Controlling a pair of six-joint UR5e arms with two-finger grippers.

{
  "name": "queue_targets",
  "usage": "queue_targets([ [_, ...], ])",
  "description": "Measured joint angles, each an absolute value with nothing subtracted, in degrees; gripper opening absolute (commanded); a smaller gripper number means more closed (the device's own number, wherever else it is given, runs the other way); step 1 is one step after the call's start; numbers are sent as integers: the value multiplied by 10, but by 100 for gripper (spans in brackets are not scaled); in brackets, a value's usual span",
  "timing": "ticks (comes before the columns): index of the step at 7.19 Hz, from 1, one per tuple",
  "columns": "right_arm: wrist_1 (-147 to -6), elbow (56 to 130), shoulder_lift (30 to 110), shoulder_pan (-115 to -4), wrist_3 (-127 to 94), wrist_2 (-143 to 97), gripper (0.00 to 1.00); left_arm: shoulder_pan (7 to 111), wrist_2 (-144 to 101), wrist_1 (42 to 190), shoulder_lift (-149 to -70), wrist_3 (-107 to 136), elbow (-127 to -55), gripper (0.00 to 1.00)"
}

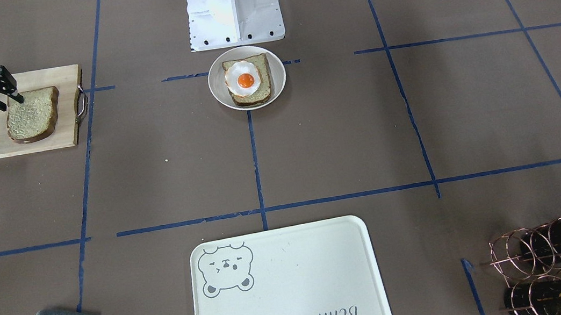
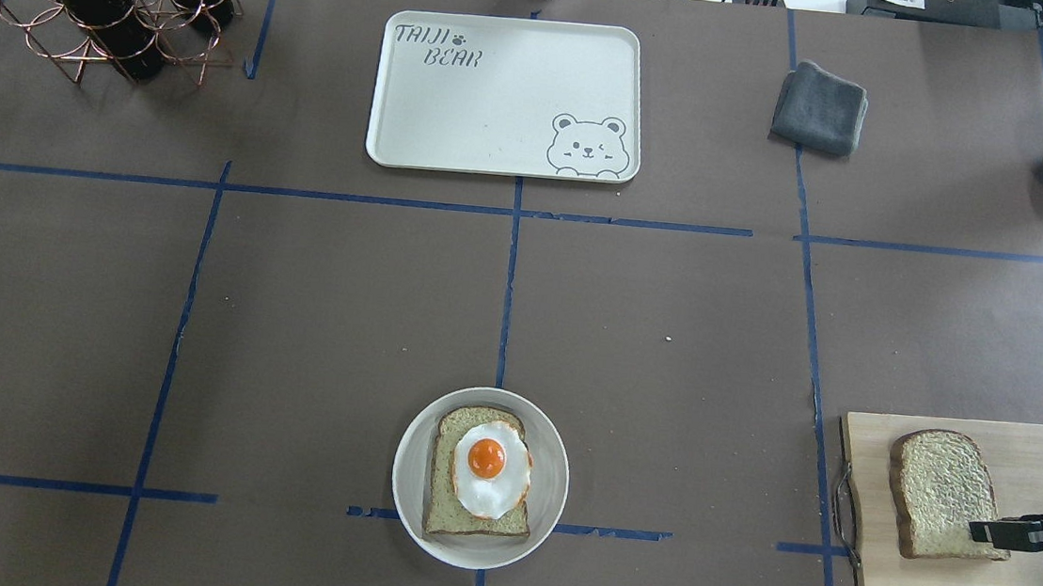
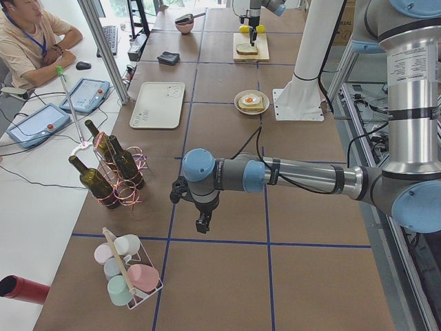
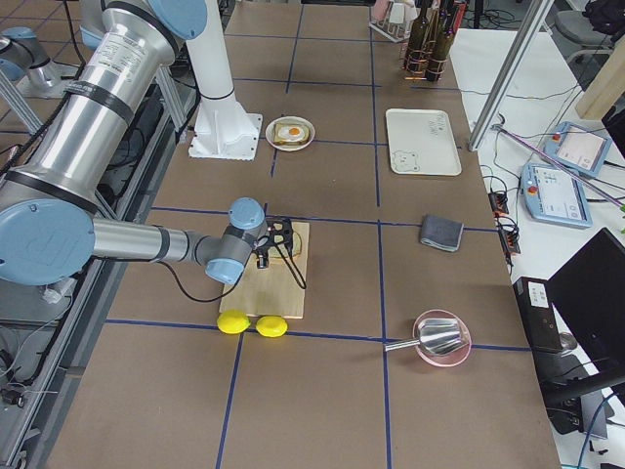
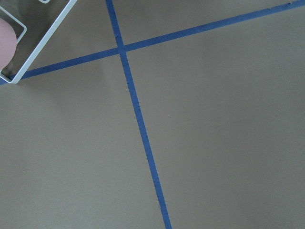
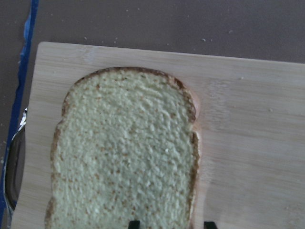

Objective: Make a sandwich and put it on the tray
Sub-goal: 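Lower the right gripper onto the bread slice on the cutting board and grasp it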

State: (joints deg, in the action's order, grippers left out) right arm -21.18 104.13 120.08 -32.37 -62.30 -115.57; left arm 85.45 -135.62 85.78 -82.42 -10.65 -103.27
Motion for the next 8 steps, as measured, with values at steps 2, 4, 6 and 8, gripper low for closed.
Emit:
queue_targets([
  [2,-212,1040,1202,-322,-622,-1156,0,854,-1356,858,-824,-107,-1033,100],
  [4,-211,1040,1203,-323,-621,-1158,0,854,-1356,858,-824,-106,-1033,100],
  [6,-197,1040,1203,-327,-622,-1181,0,855,-1356,858,-824,-107,-1034,100],
  [8,-188,1043,1199,-342,-625,-1210,0,854,-1356,858,-824,-107,-1034,100],
])
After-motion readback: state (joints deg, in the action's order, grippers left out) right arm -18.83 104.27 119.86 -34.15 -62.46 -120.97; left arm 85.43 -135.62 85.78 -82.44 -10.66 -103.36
